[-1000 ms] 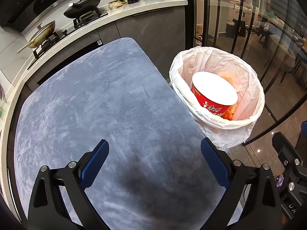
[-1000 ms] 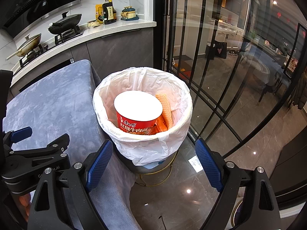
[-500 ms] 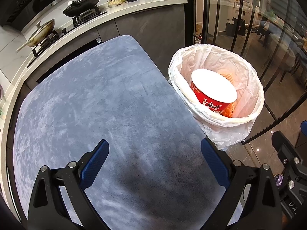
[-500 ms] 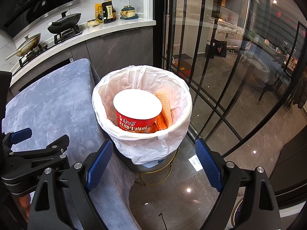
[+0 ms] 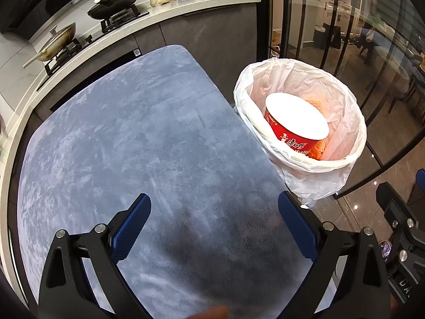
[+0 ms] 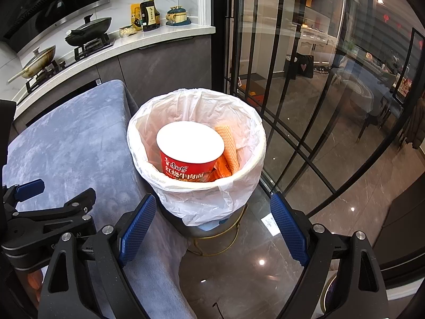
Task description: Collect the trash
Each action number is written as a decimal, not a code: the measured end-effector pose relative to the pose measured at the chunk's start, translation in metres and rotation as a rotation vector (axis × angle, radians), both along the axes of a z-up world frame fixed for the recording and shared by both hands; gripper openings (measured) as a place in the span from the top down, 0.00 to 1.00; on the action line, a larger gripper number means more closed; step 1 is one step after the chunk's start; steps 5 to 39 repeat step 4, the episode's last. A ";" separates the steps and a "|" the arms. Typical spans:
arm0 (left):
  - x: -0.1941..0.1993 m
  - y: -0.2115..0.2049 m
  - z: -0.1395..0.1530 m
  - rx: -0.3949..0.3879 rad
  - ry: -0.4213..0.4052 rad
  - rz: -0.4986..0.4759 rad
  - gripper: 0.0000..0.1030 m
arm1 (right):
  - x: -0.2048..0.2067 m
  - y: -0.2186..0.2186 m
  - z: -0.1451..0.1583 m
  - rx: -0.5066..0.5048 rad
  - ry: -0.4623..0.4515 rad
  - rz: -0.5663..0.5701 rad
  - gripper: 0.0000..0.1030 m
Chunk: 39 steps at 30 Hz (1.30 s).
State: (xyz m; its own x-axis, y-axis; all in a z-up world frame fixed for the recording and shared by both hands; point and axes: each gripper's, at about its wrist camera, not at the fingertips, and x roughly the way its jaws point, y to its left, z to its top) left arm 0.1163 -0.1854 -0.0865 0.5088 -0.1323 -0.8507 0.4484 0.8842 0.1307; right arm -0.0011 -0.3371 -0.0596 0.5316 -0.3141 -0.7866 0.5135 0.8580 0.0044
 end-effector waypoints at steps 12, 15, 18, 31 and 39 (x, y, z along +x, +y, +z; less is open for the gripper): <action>-0.001 0.001 -0.001 0.001 0.002 -0.007 0.11 | 0.000 0.000 0.000 -0.002 0.000 0.000 0.12; -0.001 0.001 -0.001 0.001 0.002 -0.007 0.11 | 0.000 0.000 0.000 -0.002 0.000 0.000 0.12; -0.001 0.001 -0.001 0.001 0.002 -0.007 0.11 | 0.000 0.000 0.000 -0.002 0.000 0.000 0.12; -0.001 0.001 -0.001 0.001 0.002 -0.007 0.11 | 0.000 0.000 0.000 -0.002 0.000 0.000 0.12; -0.001 0.001 -0.001 0.001 0.002 -0.007 0.11 | 0.000 0.000 0.000 -0.002 0.000 0.000 0.12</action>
